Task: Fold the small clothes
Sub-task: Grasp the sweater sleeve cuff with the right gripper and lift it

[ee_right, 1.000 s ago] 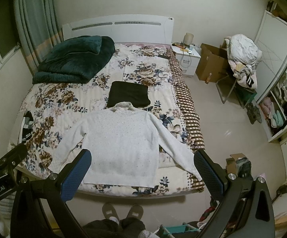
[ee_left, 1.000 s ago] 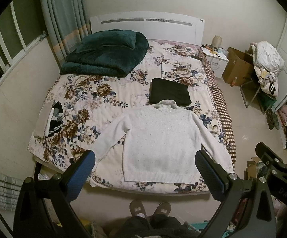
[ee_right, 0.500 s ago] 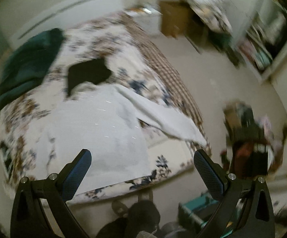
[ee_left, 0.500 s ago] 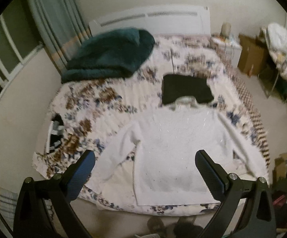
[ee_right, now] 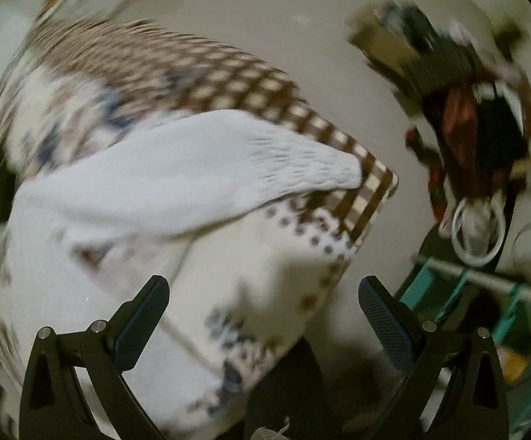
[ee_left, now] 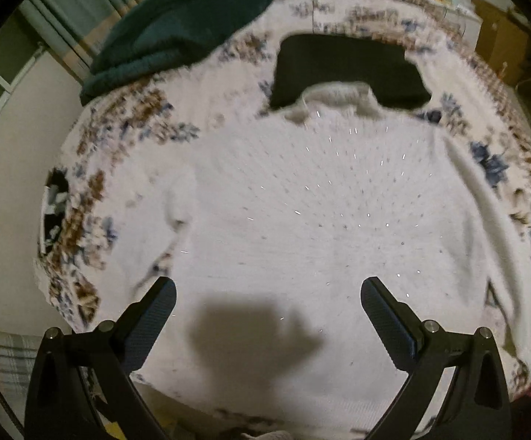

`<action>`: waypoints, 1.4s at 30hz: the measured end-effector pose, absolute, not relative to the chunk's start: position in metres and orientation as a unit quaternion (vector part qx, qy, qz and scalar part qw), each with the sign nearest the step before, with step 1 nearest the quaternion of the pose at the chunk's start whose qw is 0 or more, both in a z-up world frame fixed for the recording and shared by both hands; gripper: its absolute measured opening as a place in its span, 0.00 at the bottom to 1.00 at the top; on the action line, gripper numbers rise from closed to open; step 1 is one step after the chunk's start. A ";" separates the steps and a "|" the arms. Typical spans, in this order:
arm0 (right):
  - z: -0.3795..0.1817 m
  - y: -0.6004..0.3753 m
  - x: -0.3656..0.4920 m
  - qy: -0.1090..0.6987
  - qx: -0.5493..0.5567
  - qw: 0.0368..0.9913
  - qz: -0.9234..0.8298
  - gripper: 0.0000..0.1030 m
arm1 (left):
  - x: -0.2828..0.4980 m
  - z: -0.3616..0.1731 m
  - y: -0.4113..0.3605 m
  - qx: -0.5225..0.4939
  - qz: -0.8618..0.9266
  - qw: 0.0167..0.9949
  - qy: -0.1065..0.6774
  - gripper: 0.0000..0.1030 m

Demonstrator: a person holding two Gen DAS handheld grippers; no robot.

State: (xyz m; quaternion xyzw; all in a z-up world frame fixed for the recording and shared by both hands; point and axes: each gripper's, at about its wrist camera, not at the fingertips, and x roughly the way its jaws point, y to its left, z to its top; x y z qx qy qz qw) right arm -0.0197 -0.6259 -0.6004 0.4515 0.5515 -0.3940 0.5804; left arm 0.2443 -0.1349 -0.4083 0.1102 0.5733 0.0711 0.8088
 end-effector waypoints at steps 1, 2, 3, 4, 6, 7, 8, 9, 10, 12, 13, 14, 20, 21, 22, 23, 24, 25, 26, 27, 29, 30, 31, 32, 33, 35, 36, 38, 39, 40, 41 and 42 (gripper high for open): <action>-0.617 -0.636 -0.028 0.537 0.479 0.568 -0.400 1.00 | 0.250 -0.426 -0.142 0.112 0.075 0.804 0.579 1.00; -0.633 -0.647 -0.037 0.521 0.507 0.553 -0.407 1.00 | 0.253 -0.435 -0.145 0.113 0.076 0.802 0.582 1.00; -0.649 -0.659 -0.048 0.496 0.541 0.538 -0.415 1.00 | 0.256 -0.446 -0.148 0.113 0.077 0.798 0.586 1.00; -0.660 -0.666 -0.056 0.473 0.569 0.528 -0.417 0.98 | 0.260 -0.461 -0.153 0.114 0.079 0.792 0.594 1.00; -0.679 -0.678 -0.072 0.424 0.622 0.503 -0.424 0.97 | 0.267 -0.480 -0.160 0.112 0.078 0.785 0.604 1.00; -0.687 -0.683 -0.078 0.395 0.644 0.497 -0.427 0.97 | 0.268 -0.488 -0.162 0.112 0.076 0.783 0.607 1.00; -0.695 -0.688 -0.082 0.373 0.658 0.493 -0.431 0.97 | 0.270 -0.497 -0.165 0.115 0.072 0.781 0.610 1.00; -0.701 -0.692 -0.084 0.354 0.666 0.491 -0.436 0.94 | 0.271 -0.506 -0.168 0.119 0.069 0.778 0.613 1.00; -0.707 -0.696 -0.083 0.340 0.671 0.492 -0.438 0.85 | 0.272 -0.511 -0.172 0.123 0.067 0.777 0.614 1.00; -0.715 -0.703 -0.073 0.340 0.661 0.502 -0.442 0.64 | 0.274 -0.522 -0.178 0.130 0.061 0.775 0.616 1.00; -0.714 -0.705 -0.069 0.348 0.646 0.509 -0.450 0.37 | 0.275 -0.527 -0.181 0.133 0.057 0.773 0.617 1.00; -0.708 -0.704 -0.062 0.356 0.624 0.520 -0.462 0.22 | 0.275 -0.530 -0.182 0.136 0.054 0.772 0.618 1.00; -0.623 -0.686 -0.037 0.360 0.468 0.639 -0.493 0.12 | 0.276 -0.530 -0.189 0.146 0.041 0.774 0.615 1.00; -0.623 -0.685 -0.039 0.371 0.451 0.640 -0.500 0.13 | 0.276 -0.529 -0.189 0.145 0.039 0.775 0.614 1.00; -0.629 -0.687 -0.040 0.390 0.445 0.629 -0.504 0.21 | 0.276 -0.529 -0.189 0.146 0.037 0.775 0.614 1.00; -0.641 -0.688 -0.041 0.415 0.455 0.607 -0.502 0.28 | 0.276 -0.529 -0.189 0.148 0.035 0.775 0.614 1.00; -0.662 -0.691 -0.048 0.438 0.486 0.573 -0.494 0.44 | 0.276 -0.530 -0.189 0.149 0.034 0.774 0.614 1.00; -0.676 -0.693 -0.054 0.446 0.511 0.548 -0.491 0.51 | 0.276 -0.531 -0.189 0.151 0.032 0.773 0.615 1.00; -0.686 -0.693 -0.063 0.439 0.536 0.531 -0.488 0.51 | 0.276 -0.532 -0.189 0.153 0.030 0.772 0.616 1.00; -0.693 -0.692 -0.069 0.421 0.563 0.524 -0.482 0.53 | 0.276 -0.533 -0.190 0.154 0.028 0.772 0.616 1.00; -0.698 -0.690 -0.079 0.380 0.604 0.520 -0.470 0.61 | 0.276 -0.535 -0.190 0.158 0.025 0.772 0.615 1.00; -0.702 -0.689 -0.082 0.354 0.626 0.517 -0.464 0.63 | 0.276 -0.536 -0.190 0.160 0.025 0.772 0.615 1.00; -0.705 -0.689 -0.086 0.336 0.644 0.514 -0.457 0.64 | 0.276 -0.537 -0.190 0.160 0.024 0.771 0.615 1.00; -0.710 -0.690 -0.090 0.321 0.661 0.508 -0.448 0.64 | 0.277 -0.539 -0.189 0.160 0.024 0.771 0.616 1.00; -0.715 -0.688 -0.090 0.312 0.672 0.502 -0.446 0.64 | 0.278 -0.540 -0.188 0.159 0.024 0.770 0.618 1.00; -0.726 -0.695 -0.082 0.298 0.675 0.497 -0.457 0.64 | 0.278 -0.543 -0.185 0.157 0.026 0.768 0.620 1.00; -0.728 -0.698 -0.078 0.291 0.671 0.500 -0.465 0.64 | 0.278 -0.544 -0.184 0.156 0.027 0.768 0.621 1.00; -0.721 -0.706 -0.069 0.283 0.644 0.520 -0.485 0.52 | 0.279 -0.547 -0.180 0.152 0.033 0.766 0.624 1.00; -0.716 -0.709 -0.061 0.291 0.626 0.532 -0.490 0.29 | 0.280 -0.548 -0.177 0.150 0.036 0.766 0.624 1.00; -0.713 -0.713 -0.052 0.300 0.614 0.539 -0.492 0.15 | 0.282 -0.549 -0.173 0.148 0.040 0.767 0.623 1.00; -0.704 -0.714 -0.044 0.303 0.603 0.550 -0.493 0.15 | 0.282 -0.550 -0.170 0.146 0.044 0.767 0.624 1.00; -0.697 -0.714 -0.036 0.305 0.593 0.558 -0.494 0.14 | 0.284 -0.550 -0.165 0.141 0.048 0.767 0.624 1.00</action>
